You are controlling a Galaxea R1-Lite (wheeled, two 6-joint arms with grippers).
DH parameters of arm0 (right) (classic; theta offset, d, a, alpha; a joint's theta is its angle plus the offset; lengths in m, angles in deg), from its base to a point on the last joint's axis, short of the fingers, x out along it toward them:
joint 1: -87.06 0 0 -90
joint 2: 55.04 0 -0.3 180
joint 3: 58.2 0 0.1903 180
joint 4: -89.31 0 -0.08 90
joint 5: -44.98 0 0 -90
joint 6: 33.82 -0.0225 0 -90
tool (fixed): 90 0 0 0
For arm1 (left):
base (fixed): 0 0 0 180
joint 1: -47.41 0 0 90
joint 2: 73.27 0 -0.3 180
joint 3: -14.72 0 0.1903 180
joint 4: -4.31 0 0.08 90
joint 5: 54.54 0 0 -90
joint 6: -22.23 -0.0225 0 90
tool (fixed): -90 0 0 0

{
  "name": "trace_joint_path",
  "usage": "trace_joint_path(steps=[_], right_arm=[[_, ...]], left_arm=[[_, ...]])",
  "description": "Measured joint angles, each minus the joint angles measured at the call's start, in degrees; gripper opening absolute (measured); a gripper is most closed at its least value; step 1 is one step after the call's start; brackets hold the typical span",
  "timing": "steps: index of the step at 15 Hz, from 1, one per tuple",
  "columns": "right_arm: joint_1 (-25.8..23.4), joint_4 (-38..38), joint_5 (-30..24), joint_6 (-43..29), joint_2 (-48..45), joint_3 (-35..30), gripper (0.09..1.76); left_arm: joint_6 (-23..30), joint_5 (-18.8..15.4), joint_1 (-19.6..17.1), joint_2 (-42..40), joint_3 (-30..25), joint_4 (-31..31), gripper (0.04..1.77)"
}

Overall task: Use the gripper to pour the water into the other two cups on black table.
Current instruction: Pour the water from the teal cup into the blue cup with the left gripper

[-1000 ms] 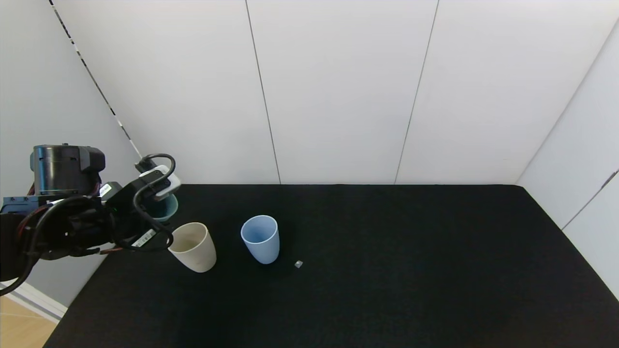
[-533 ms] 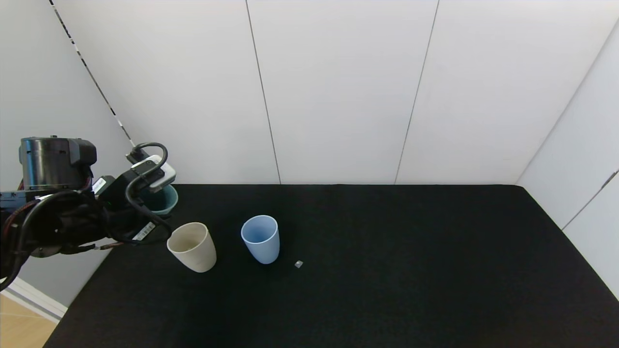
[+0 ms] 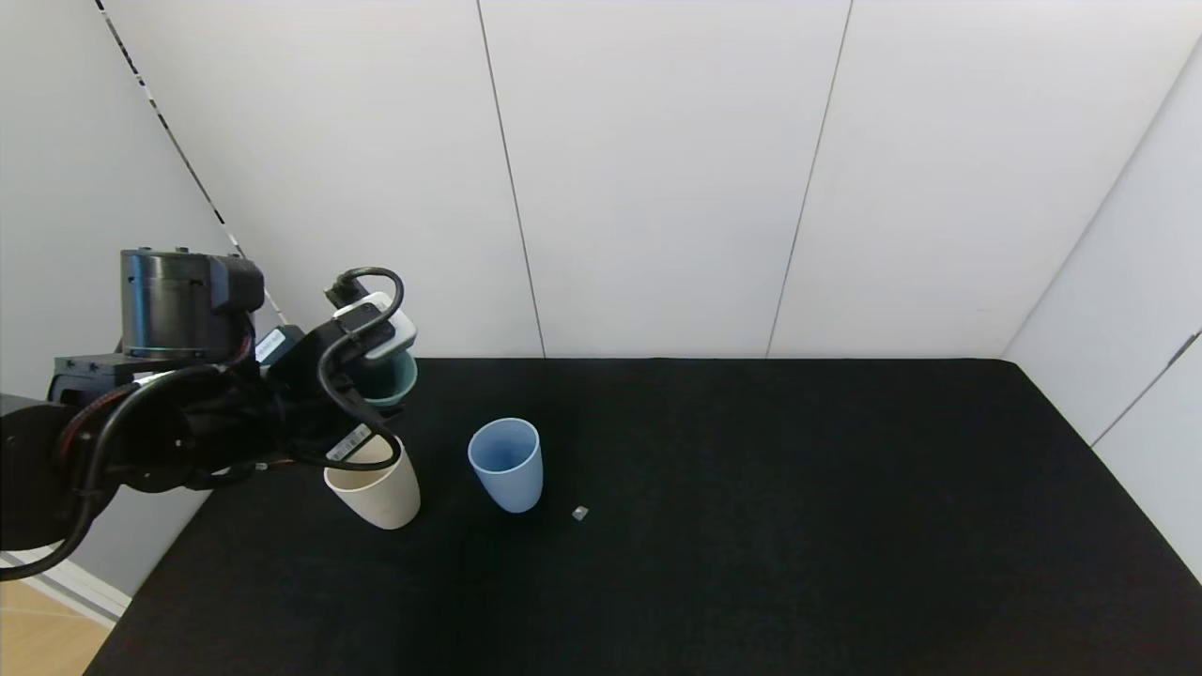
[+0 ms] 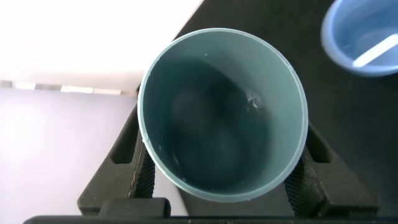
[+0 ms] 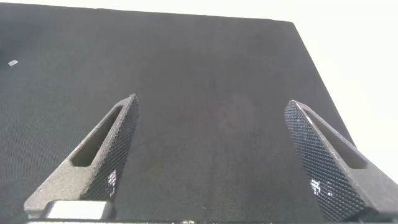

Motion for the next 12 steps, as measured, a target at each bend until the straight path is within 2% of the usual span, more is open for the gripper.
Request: trace_joint_path(steps=[5, 12], right_arm=[[0.0, 0.0, 0.0, 0.0, 0.0, 0.0, 1.71], [0.0, 0.0, 0.0, -0.02, 0.0, 0.0, 1.71]], left_arm=[[-0.11, 3.75, 6.69, 2.77, 0.91, -0.33, 1.15], [-0.6, 6.81, 9.62, 5.57, 0.99, -0.17, 1.15]])
